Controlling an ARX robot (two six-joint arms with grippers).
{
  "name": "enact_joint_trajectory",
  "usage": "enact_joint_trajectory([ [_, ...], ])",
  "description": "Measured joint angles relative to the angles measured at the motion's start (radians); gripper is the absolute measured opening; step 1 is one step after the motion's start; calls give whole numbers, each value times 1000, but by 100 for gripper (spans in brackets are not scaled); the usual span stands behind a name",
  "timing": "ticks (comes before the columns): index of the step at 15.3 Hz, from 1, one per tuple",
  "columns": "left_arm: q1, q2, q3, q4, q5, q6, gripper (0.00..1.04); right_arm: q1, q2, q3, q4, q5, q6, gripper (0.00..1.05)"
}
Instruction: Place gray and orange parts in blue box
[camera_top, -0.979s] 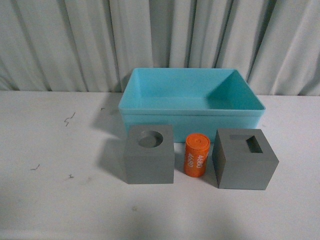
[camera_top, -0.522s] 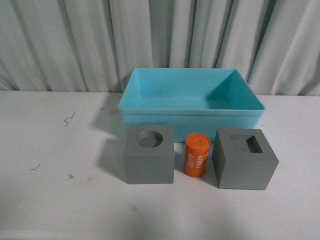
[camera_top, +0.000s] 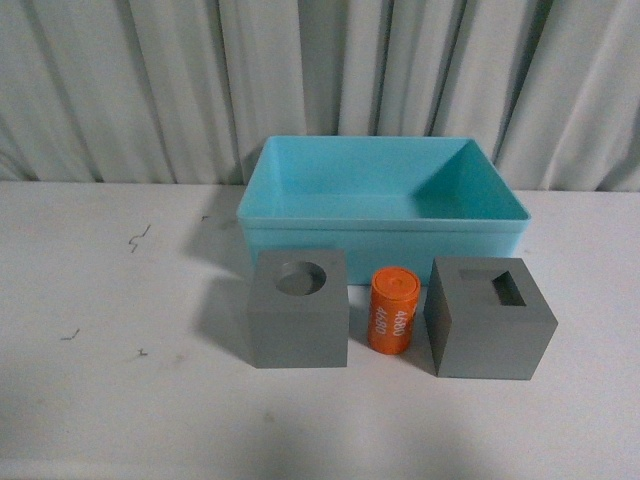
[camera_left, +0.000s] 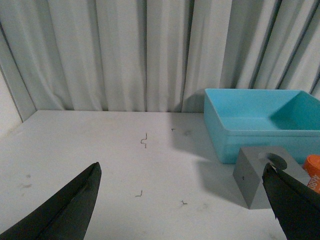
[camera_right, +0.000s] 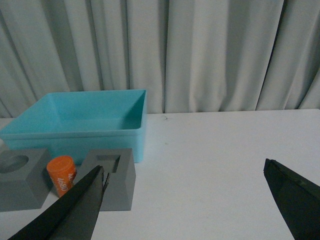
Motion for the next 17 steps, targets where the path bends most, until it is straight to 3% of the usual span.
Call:
enact_joint_trajectory([
  [17,0,0,0,0,0,0,98,0,0,0,0,0,0,98],
])
